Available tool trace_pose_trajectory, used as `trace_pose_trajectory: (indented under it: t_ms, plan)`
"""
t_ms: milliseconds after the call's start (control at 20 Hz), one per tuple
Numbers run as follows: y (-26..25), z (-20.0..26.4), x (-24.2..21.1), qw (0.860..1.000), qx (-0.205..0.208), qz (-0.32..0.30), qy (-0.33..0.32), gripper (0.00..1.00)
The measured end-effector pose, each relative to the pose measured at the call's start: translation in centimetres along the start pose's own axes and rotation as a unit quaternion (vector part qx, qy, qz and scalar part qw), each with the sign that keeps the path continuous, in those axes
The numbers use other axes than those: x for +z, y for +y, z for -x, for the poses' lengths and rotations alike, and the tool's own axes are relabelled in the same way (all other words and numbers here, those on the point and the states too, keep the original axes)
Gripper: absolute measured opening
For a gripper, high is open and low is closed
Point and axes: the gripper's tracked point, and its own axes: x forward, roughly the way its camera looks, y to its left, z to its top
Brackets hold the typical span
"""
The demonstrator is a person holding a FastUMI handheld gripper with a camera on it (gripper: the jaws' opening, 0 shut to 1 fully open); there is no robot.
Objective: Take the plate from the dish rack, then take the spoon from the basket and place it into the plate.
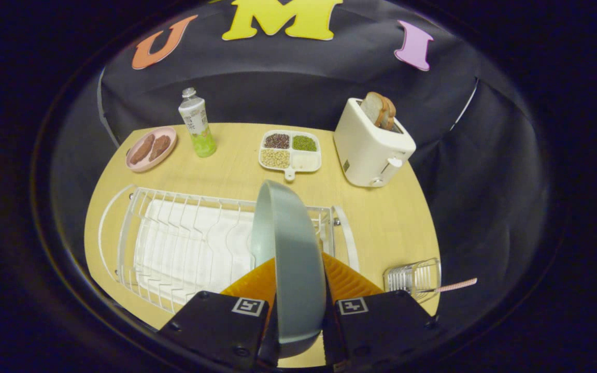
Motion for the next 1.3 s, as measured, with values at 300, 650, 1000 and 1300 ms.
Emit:
trace_pose_trajectory:
  t_ms: [300, 650, 1000, 1300]
  plan:
    - [0.1, 1.8, 0.7, 0.998, 0.002, 0.017, -0.052, 0.36]
    - [1.0, 5.9, -3.5, 0.991, 0.106, -0.03, -0.072, 0.36]
    - [2.1, 5.8, -11.6, 0.969, 0.229, -0.09, -0.024, 0.36]
    - [1.8, 4.1, -19.3, 0.948, 0.279, -0.152, 0.005, 0.36]
